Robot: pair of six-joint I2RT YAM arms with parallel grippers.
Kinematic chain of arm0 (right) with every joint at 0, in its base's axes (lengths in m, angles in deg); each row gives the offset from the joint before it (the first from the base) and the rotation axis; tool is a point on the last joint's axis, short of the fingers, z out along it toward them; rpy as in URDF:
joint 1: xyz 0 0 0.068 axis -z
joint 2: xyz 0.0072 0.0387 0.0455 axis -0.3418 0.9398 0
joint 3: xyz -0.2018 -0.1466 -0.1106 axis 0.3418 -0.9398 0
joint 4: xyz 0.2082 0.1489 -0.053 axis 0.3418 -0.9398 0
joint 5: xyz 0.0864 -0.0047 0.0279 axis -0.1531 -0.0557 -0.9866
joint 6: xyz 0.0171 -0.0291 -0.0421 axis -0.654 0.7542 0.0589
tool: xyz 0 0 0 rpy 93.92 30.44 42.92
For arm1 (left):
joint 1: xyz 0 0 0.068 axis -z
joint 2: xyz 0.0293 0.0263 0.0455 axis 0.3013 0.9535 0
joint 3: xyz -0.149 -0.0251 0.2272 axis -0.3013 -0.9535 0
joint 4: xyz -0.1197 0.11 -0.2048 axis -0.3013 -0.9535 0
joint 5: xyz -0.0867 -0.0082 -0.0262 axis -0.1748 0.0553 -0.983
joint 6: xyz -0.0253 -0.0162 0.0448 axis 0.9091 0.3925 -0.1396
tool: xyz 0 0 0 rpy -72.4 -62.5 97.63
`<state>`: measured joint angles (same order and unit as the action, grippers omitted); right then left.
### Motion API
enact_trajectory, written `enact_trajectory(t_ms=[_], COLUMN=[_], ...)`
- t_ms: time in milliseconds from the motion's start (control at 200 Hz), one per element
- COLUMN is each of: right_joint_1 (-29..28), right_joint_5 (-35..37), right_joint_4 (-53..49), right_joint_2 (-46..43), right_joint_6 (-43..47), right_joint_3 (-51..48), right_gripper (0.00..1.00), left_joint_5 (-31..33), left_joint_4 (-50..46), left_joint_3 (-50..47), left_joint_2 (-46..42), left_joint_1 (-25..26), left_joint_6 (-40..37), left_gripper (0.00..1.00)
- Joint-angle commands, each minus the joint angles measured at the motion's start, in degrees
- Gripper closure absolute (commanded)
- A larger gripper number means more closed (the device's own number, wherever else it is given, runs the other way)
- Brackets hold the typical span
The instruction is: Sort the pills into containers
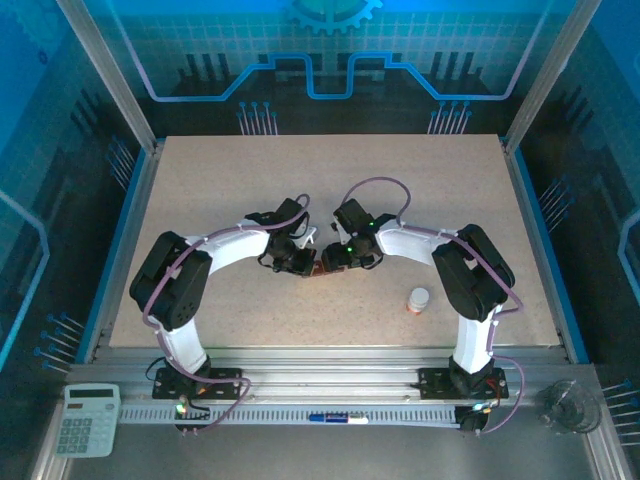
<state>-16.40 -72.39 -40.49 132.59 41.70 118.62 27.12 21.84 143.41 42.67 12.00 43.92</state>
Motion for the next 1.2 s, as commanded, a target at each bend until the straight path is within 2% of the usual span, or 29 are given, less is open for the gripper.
enact_trajectory(t_ms=[0, 270, 440, 540, 580, 600, 605, 610, 625, 785, 936, 1196], right_joint_1=[0.8, 4.47, 9.36, 13.26, 14.95, 15.83, 16.04, 16.24, 16.78, 23.66, 27.88, 34.61], right_joint_5=[0.59, -2.68, -4.01, -3.97, -3.58, -3.4, -3.37, -3.32, -3.15, -0.8, 7.95, 18.39], right_joint_4=[-3.65, -7.04, -7.9, -6.46, -5.67, -5.41, -5.31, -5.26, -5.03, -2.74, 0.64, 18.89], right_joint_2=[2.3, -5.51, -12.92, -18.44, -20.72, -21.58, -21.9, -22.2, -22.94, -28.61, -32.27, -37.63], right_joint_6=[-0.1, 0.88, 1.34, 1.79, 2.05, 2.25, 2.31, 2.34, 2.48, 4.11, 5.26, 6.83], right_joint_3=[0.42, 6.41, 7.5, 5.71, 4.63, 4.17, 4.05, 3.95, 3.59, -0.35, -4.71, -20.56], right_gripper=[0.3, 0.26, 0.21, 0.14, 0.09, 0.02, 0.01, 0.0, 0.0, 0.0, 0.0, 0.0], left_joint_5=[2.56, 8.78, 13.11, 15.14, 16.33, 17.01, 17.16, 17.29, 17.67, 21.72, 21.02, 18.19], left_joint_4=[1.59, 6.81, 12.7, 17.53, 19.49, 20.54, 20.84, 21.13, 21.95, 31.78, 43.92, 50.9], left_joint_3=[2.52, 4.87, 2.56, -0.66, -2.25, -3.06, -3.29, -3.45, -4.13, -12.32, -22.42, -34.4], left_joint_2=[-3.92, -13.64, -21.76, -27.0, -28.95, -29.87, -30.14, -30.36, -30.94, -36.06, -40.25, -43.48], left_joint_1=[0.36, -0.12, -2.89, -5.29, -6.15, -6.59, -6.69, -6.73, -7.06, -10.65, -16.09, -23.56], left_joint_6=[0.56, -0.2, -1.19, -3.14, -4.39, -5.04, -5.2, -5.37, -5.78, -10.88, -12.35, -11.84], left_gripper=[1.0, 0.93, 0.76, 0.56, 0.36, 0.2, 0.11, 0.06, 0.02, 0.01, 0.01, 0.01])
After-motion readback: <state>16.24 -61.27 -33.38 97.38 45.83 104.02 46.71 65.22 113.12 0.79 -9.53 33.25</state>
